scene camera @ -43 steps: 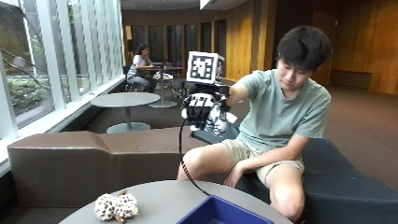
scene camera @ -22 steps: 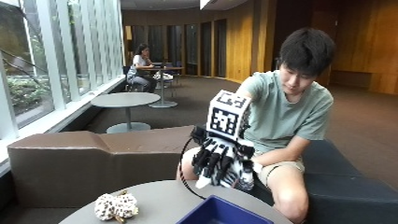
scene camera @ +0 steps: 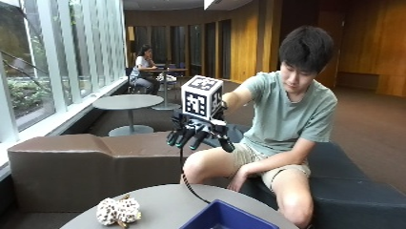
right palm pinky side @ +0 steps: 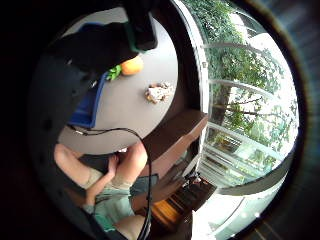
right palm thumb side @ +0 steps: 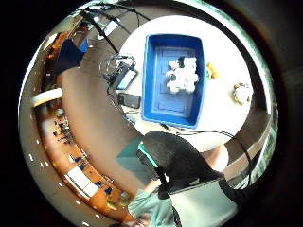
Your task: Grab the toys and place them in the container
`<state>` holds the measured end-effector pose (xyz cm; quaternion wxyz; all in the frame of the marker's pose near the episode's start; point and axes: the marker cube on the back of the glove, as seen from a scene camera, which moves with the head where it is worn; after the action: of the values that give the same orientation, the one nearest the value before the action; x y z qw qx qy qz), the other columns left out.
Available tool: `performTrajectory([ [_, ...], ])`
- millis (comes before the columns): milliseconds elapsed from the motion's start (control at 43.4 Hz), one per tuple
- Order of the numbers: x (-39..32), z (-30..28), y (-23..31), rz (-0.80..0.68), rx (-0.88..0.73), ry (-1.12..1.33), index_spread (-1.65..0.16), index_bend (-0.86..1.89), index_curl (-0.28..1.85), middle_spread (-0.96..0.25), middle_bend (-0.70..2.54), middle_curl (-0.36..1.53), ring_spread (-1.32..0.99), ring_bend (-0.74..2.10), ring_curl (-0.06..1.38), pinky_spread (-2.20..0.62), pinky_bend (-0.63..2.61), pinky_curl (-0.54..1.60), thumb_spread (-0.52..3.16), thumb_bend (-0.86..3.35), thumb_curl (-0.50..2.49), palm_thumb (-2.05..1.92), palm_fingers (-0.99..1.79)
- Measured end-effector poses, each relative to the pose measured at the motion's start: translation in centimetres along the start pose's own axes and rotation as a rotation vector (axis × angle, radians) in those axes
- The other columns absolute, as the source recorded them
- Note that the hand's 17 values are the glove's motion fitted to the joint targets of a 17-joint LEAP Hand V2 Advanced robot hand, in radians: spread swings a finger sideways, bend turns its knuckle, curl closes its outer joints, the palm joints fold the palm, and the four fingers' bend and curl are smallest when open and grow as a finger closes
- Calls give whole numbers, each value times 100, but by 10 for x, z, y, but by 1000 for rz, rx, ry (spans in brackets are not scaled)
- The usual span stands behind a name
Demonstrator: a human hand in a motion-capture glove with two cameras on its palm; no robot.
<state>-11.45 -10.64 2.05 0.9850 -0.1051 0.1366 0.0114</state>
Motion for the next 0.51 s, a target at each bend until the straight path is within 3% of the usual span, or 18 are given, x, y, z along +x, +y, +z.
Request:
performTrajectory([
  [276,72,-24,18,63,32,-23,-18,8,27,4,12,27,4,38,37,5,107,39,108,-4,41,-4,-26],
  [507,110,-15,-4,74,77,-66,-21,8,23,2,11,25,3,30,35,4,96,35,117,0,38,2,-28],
])
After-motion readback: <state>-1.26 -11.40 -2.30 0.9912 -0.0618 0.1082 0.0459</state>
